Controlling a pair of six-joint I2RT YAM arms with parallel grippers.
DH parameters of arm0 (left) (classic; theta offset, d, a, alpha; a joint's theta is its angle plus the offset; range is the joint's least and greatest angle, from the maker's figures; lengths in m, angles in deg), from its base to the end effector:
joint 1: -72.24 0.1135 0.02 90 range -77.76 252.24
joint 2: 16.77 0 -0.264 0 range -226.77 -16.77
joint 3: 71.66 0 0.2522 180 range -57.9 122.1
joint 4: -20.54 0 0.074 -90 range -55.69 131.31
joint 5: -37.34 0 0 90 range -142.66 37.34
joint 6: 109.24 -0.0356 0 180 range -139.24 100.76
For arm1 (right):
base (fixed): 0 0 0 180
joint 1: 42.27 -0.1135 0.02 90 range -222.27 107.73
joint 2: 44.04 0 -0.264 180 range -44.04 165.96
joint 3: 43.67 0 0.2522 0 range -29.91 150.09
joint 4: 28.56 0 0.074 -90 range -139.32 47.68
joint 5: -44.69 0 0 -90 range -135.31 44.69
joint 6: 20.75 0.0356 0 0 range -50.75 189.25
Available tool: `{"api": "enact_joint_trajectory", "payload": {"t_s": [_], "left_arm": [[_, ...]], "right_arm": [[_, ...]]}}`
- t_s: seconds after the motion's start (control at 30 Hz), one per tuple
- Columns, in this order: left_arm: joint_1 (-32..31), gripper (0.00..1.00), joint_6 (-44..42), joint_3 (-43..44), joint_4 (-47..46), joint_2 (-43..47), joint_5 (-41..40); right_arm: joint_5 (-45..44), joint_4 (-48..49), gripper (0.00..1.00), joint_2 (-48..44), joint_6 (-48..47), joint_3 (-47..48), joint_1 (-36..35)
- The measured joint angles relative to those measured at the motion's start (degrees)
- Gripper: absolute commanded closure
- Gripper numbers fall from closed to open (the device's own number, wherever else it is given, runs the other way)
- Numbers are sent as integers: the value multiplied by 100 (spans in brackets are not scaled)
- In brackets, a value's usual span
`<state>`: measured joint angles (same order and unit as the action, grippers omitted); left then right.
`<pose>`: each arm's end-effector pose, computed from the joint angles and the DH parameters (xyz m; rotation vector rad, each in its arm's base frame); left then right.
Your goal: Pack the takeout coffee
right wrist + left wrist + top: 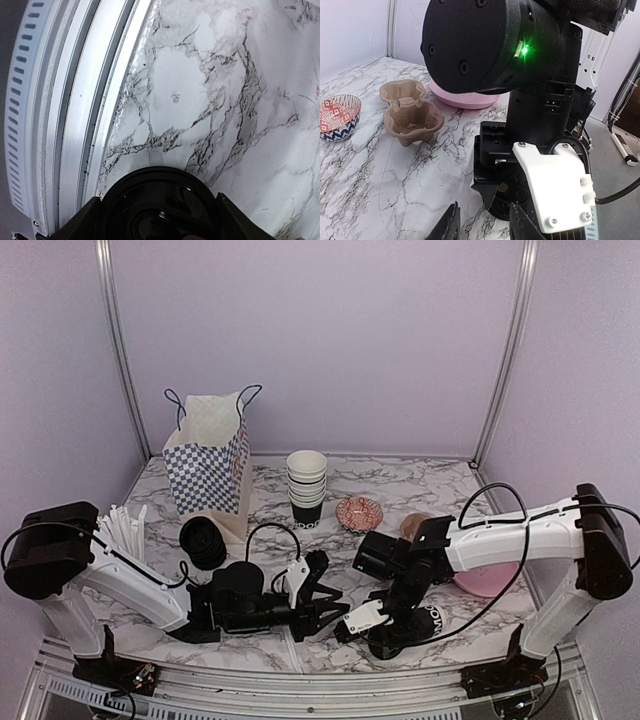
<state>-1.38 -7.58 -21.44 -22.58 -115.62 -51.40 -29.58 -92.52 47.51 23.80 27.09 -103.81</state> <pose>0.0941 -0.3230 0.1746 0.9413 1.5329 -1.1212 0.1215 0.2445 0.1801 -2.4702 1.8041 0.4380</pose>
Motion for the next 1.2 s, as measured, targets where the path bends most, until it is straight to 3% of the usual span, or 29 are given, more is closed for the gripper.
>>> {"api": "enact_joint_trajectory", "payload": {"t_s": [0.27,0.73,0.97,1.2], "left_arm": [[-9,61,44,-9,57,87,-177],[-15,53,-114,-44,1311,1700,-1209],[-15,41,26,-44,1919,2218,-1615],[-17,33,92,-44,2310,2284,-1497]], "right_arm": [[-17,-214,53,-332,0,15,140],[1259,-122,52,-1202,-20,616,839],[2363,852,51,-1539,186,575,1519],[3239,2253,47,-1117,752,-48,1731]]}}
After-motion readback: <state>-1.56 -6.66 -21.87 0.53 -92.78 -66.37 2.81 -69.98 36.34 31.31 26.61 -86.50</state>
